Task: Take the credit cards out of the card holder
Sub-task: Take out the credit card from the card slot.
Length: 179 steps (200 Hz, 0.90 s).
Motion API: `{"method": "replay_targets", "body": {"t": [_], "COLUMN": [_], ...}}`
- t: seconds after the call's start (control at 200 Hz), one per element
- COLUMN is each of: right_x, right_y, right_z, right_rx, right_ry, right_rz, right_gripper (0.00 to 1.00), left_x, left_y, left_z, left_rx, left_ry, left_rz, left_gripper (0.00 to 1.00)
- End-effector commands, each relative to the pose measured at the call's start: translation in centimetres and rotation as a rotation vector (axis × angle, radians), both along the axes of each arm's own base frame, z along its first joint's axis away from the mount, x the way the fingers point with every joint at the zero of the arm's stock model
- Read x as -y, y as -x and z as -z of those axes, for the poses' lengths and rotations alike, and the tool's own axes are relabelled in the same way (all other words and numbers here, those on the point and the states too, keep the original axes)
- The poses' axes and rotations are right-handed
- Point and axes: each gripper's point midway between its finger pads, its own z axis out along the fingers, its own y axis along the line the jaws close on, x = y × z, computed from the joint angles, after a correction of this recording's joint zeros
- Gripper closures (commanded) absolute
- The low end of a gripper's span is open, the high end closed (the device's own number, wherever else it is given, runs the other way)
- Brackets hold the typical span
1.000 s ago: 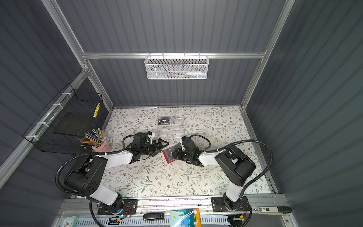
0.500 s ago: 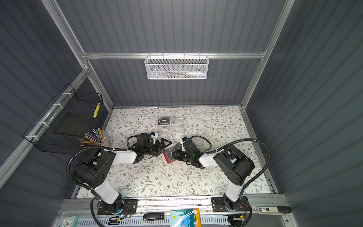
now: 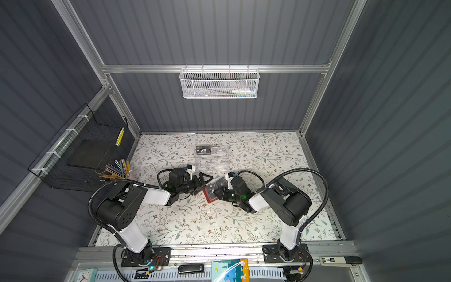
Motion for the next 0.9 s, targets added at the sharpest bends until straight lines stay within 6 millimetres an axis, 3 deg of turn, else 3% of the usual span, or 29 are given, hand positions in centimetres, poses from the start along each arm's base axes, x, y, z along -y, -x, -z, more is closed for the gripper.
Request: {"method": "replay_targets", "body": {"t": [0.0,0.475,0.89], "right_x": [0.0,-0.8,0.0], "right_y": [0.5,-0.2,-1.1], "right_z": [0.5,-0.8,-2.2], "right_rx": [-0.029,0.009,0.074], "right_ry": [-0.049,-0.217,-0.265], "right_rz": [-0.009,-0.012,0.034], "right_gripper": [0.66,0.74,0.82], "left_x": [-1.0,-1.3,-1.4], "left_y": [2.4,3.3,3.6], "left_z": [4.1,5.7,6.1], "left_rx": [-0.136,-0.163,-0.168], "left_ry": [-0.061,-0.055,-0.057], "left_rz": [0.008,0.006,0.006], "left_gripper": [0.00,0.00,0.00]}}
